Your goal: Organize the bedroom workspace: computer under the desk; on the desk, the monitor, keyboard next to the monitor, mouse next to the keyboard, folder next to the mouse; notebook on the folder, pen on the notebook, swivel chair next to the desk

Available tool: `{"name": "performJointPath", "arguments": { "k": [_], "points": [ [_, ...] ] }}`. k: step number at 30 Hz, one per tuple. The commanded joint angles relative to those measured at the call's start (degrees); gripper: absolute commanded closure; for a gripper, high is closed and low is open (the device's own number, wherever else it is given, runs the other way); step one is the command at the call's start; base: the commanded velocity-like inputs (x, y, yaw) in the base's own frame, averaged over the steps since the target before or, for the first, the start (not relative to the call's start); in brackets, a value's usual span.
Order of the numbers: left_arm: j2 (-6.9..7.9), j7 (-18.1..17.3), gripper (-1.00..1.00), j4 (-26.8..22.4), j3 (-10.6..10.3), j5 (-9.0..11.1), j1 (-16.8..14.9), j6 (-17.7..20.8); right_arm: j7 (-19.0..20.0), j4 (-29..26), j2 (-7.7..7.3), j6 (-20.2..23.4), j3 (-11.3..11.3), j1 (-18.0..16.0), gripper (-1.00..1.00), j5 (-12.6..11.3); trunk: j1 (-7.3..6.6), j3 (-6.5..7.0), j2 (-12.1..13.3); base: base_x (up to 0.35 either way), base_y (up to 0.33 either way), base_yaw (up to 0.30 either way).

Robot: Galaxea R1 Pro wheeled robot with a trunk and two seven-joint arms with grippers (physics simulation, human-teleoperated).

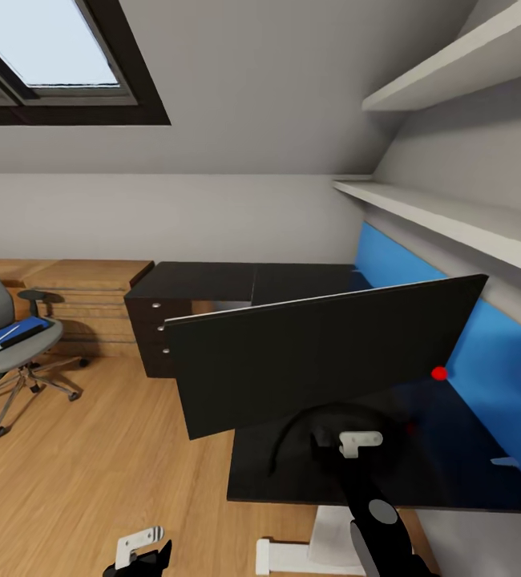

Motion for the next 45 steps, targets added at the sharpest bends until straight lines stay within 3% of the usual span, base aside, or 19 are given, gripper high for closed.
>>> {"name": "performJointPath", "arguments": {
  "k": [1, 45],
  "points": [
    [-0.01, 0.1, -1.0, -0.1, 0.0, 0.6, 0.0, 0.3, -0.4, -0.1, -0.02, 0.3, 0.1, 0.0, -1.0, -0.2, 0.23, -0.25, -0.5, 0.0, 0.0, 0.0],
    [-0.11, 0.1, -1.0, -0.1, 0.1, 0.6, 0.0, 0.3, -0.6, 3.2, -0.02, -1.3, -0.2, 0.0, -1.0, 0.0, 9.89, -8.15, -18.1, 0.0, 0.0, 0.0]
  ]
}}
